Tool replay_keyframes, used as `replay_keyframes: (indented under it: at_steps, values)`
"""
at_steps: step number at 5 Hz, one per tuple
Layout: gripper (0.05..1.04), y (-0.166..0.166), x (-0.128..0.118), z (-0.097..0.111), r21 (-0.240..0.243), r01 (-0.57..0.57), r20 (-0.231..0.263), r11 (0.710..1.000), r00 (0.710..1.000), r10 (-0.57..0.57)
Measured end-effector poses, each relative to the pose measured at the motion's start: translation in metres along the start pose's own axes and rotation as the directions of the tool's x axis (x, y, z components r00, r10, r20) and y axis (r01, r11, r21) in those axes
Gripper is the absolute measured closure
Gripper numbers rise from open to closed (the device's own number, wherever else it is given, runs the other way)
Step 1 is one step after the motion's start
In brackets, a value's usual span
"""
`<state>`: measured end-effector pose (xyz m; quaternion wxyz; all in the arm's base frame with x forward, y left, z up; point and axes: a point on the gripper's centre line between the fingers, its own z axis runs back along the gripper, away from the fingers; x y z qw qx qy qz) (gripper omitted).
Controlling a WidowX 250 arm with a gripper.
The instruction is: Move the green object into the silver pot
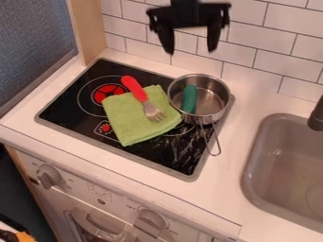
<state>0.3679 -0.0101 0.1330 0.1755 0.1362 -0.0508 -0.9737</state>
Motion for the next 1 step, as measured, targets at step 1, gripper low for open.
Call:
replay_keyframes:
  at_steps: [1]
  values:
    - [0.083, -0.0007, -0.0006, 0.0012, 0.002, -0.002, -0.003, 1.000, 1.000, 0.002]
